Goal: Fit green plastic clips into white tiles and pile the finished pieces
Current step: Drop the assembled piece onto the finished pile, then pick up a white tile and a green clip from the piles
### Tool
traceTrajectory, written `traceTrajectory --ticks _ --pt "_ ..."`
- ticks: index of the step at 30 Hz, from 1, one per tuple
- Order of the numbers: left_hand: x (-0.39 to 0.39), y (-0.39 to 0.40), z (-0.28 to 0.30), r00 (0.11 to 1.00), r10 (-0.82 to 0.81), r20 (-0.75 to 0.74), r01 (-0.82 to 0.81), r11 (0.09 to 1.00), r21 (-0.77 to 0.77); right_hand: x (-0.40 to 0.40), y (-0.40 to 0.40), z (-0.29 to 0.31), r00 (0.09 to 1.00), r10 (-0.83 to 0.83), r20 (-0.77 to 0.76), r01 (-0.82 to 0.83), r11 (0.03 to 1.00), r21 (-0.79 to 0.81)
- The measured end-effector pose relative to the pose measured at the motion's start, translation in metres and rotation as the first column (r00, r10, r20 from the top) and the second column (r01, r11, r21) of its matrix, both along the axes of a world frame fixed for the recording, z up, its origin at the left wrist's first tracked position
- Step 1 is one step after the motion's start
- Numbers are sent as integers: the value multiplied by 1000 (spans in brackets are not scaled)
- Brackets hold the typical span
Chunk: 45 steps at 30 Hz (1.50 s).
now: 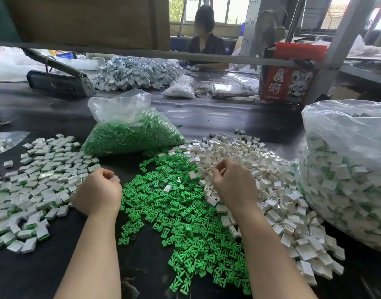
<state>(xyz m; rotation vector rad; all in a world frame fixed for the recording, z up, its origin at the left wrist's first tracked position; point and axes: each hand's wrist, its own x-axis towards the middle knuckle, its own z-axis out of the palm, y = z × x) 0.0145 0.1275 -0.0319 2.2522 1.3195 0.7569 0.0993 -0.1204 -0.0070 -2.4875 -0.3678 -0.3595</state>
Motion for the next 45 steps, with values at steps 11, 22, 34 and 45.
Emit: traceTrajectory --ticks 11,22,34,45 --pt "16 -36 22 831 -526 181 551 825 -129 -4 0 2 992 -65 107 86 975 -207" --pt "34 -82 27 610 -766 -204 741 642 -194 -6 6 -1 999 10 31 -1 960 -280" --pt "40 -85 29 659 -722 211 750 610 -256 -3 7 1 994 49 94 -59 992 112" --pt "37 -80 37 534 -360 765 846 221 -486 -8 13 7 945 314 -88 -310 949 57"
